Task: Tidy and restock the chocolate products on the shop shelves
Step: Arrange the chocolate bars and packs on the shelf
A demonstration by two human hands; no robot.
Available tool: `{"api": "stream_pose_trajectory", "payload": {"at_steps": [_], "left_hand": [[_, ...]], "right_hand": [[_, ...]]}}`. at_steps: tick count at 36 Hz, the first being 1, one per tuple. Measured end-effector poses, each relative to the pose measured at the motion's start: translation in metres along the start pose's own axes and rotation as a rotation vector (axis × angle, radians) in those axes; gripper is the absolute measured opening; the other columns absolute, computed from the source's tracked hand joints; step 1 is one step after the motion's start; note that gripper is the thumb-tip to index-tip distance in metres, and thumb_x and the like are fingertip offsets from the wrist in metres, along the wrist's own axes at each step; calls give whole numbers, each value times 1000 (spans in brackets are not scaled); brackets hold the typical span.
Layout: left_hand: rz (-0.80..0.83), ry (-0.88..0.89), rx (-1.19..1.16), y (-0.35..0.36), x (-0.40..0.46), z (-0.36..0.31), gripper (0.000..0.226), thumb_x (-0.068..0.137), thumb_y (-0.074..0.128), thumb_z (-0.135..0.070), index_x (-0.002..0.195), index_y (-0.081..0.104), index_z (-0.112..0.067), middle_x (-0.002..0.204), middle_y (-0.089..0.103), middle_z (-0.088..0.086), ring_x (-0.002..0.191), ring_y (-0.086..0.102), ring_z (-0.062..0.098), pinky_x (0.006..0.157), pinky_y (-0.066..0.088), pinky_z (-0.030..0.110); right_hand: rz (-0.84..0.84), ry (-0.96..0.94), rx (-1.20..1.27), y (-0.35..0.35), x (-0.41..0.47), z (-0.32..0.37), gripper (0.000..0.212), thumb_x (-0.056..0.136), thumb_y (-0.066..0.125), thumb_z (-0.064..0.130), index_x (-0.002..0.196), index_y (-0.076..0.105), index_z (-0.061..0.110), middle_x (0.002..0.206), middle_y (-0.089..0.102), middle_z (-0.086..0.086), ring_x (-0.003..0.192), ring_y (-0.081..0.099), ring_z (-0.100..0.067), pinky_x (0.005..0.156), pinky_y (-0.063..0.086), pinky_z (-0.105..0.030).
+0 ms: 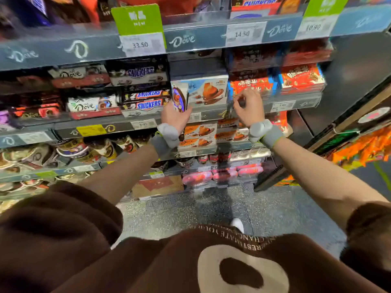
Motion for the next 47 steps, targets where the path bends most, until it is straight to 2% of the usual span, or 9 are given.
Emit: {"api": "stream_pose_trajectory", "payload": {"at_steps": [4,8,15,18,25,31,35,40,47], "left_hand": [[38,4,18,-33,-7,18,21,81,70,-24,76,53,-13,62,56,-6,48,53,-1,51,42,14],[52,-44,8,-64,-11,42,25,78,74,-25,69,52,-18,69,62,2,65,58,18,63,48,28],[80,-85,-6,-119,-24,86,27,76,75,-20,63,53,-20,61,60,-3,46,54,-1,50,46,18],[72,-128,16,-137,-35,100,28,76,77,-19,62,52,-20,72,63,5,63,56,11,58,46,22],[70,-227,11,-177,-81,135,19,73,78,-18,68,61,-12,58,62,-3,46,54,-1,55,48,25],[74,-300,51,-217,-140,158,32,79,76,-23,76,45,-12,68,47,-1,58,43,10,58,40,28],[54,-327,24,-243,-171,172,38,77,78,-23,102,58,-3,82,56,0,74,53,17,66,44,28],[29,-383,39,-270,-187,198,54,56,84,-47,84,60,-7,74,61,9,65,53,18,61,51,42],[-9,-428,27,-305,-192,213,28,70,82,-27,73,59,-11,73,63,8,66,54,18,66,52,38]], "right_hand": [[9,8,-25,19,-23,25,15,87,54,6,82,63,-4,88,64,-20,90,55,-32,73,26,-29],[52,66,1,38,-39,43,18,88,55,11,82,63,-4,86,63,-22,89,55,-34,73,36,-33],[170,5,47,69,-68,105,21,89,55,9,81,63,-9,82,65,-24,81,60,-34,73,46,-37],[216,6,61,77,-82,123,20,89,54,10,84,64,-6,84,66,-21,83,61,-33,75,48,-39],[267,-41,74,89,-126,153,18,86,54,7,77,65,-4,78,67,-20,76,62,-34,73,47,-37],[343,-22,130,107,-178,178,17,89,53,9,85,67,-1,86,68,-16,76,61,-25,72,49,-32],[400,-10,142,119,-209,203,19,91,53,10,90,67,-3,89,66,-14,78,60,-23,67,41,-26],[461,-86,169,129,-236,232,18,92,52,10,76,59,4,77,59,-10,71,55,-23,62,41,-30],[492,-134,174,137,-239,269,18,91,53,8,83,67,0,84,68,-14,75,61,-23,73,52,-37]]}}
Point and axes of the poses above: each hand's wrist, its own x-axis towards the middle knuckle, its own y-axis out of the palm, z = x × y, the point moved 5 cm from there along x, towards the middle knuckle
